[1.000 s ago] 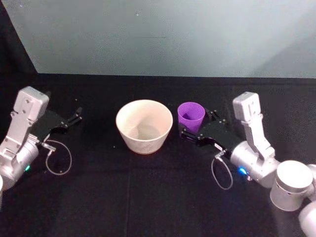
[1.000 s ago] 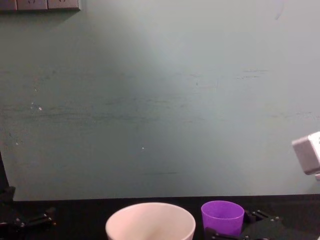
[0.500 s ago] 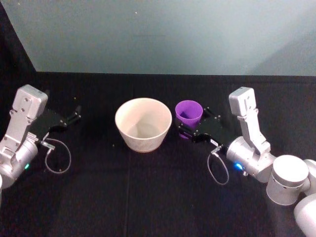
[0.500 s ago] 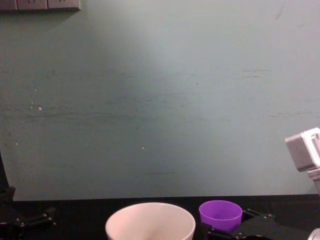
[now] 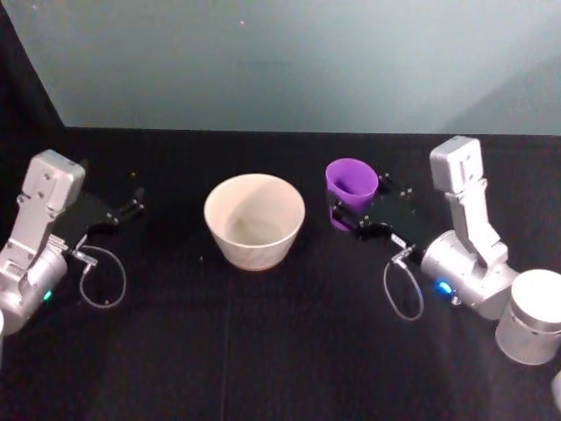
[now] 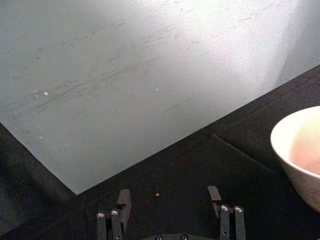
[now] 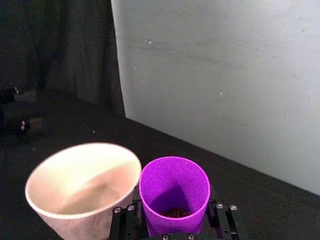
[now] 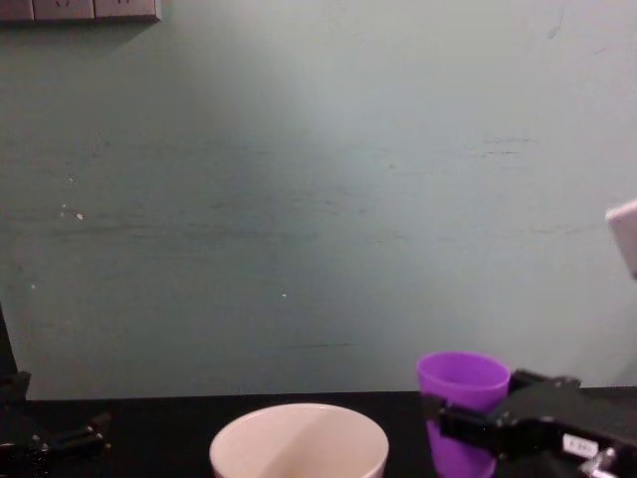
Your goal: Pick up the cup and pour the mung beans from the cup into the bowl.
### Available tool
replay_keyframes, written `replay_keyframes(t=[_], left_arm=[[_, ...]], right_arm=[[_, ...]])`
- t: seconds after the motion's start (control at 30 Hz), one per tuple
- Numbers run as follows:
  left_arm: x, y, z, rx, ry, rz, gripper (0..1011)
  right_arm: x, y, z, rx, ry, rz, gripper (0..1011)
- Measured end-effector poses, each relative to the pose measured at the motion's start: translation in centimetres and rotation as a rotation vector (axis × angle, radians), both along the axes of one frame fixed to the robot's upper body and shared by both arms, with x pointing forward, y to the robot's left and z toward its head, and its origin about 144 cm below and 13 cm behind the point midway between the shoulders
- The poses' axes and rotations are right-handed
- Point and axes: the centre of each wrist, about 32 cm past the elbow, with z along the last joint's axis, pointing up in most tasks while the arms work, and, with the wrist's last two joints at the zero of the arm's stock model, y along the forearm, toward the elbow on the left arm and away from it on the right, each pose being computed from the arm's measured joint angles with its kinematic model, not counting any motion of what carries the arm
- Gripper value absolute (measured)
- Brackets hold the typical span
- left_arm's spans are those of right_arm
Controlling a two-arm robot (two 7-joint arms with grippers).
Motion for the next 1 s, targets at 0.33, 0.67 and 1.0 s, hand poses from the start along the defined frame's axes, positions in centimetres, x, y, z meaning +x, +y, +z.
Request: replay_keyframes(t=[0.33,0.67,1.0], left_arm=[[0.0,0.0,0.0,0.0,0.0,0.0,1000],[0.0,0.0,0.0,0.0,0.0,0.0,1000],[0.0,0.0,0.0,0.0,0.0,0.0,1000]], right_arm=[[-1.2,-0.7,3.3,0.021,-0.026,-0.023,726],[-1.7,-0.7,3.3,0.046,-0.031,-0.036,726],[-1.6,-0.7,3.4,0.042,-0.032,-0.033,726]])
